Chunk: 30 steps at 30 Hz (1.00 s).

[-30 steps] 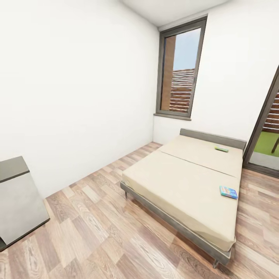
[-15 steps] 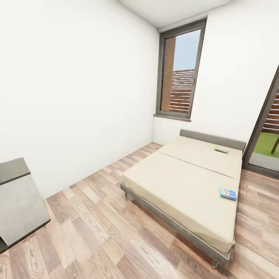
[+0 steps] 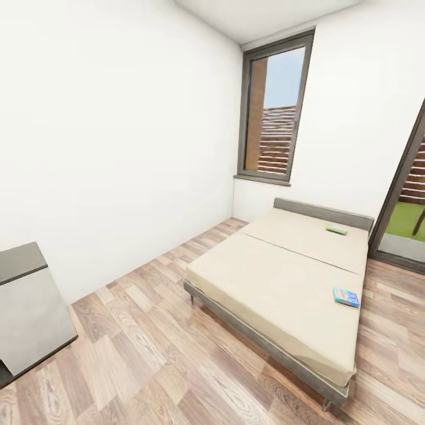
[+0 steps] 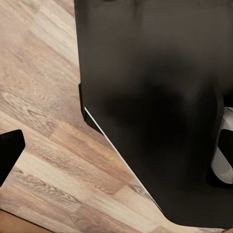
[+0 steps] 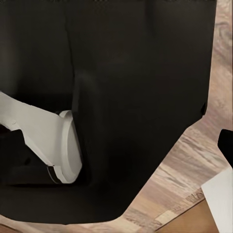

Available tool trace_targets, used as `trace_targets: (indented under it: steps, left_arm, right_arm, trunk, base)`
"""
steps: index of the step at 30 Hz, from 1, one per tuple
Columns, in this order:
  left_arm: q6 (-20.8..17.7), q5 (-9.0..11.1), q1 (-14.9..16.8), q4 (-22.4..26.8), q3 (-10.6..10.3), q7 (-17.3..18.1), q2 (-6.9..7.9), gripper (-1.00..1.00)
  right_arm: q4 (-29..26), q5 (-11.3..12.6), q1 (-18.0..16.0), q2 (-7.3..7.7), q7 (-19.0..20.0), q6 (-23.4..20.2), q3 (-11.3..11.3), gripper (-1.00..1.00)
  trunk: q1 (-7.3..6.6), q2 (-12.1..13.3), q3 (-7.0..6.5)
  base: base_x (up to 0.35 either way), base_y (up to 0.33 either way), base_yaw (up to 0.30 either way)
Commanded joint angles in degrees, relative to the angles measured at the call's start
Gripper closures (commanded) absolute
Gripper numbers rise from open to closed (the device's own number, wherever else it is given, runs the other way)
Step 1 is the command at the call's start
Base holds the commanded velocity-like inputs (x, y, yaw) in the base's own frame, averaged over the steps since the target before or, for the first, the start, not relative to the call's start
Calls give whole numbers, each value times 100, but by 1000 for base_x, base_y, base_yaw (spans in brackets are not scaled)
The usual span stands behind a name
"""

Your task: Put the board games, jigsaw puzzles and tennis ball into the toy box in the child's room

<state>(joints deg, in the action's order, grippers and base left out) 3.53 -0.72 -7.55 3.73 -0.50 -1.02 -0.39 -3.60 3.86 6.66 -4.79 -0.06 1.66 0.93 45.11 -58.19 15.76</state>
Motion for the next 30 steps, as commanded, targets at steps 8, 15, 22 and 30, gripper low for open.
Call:
trace_targets:
  steps: [8,15,22,30]
  left_arm:
    - [-6,-7,-3,158,-3,-12,38,-100]
    - [-117,-1,47,381,-5,-19,53,-100]
    - [-313,13,226,500,-3,-12,61,-100]
    - [-729,40,805,528,7,20,99,-100]
  right_arm:
    - [-12,44,-9,-1,-17,16,6,-100]
    - [-191,44,-14,9,-26,9,4,-100]
    - [-552,44,-23,12,-20,-26,10,-100]
    - [-1196,51,-229,13,-13,-164,12,-100]
  trunk:
    - [-176,319,-140]
    - [-329,600,-265]
    - [-483,881,-391]
    - [-659,1201,-535]
  base:
    - [0,0,0]
    - [0,0,0]
    - [0,0,0]
    - [0,0,0]
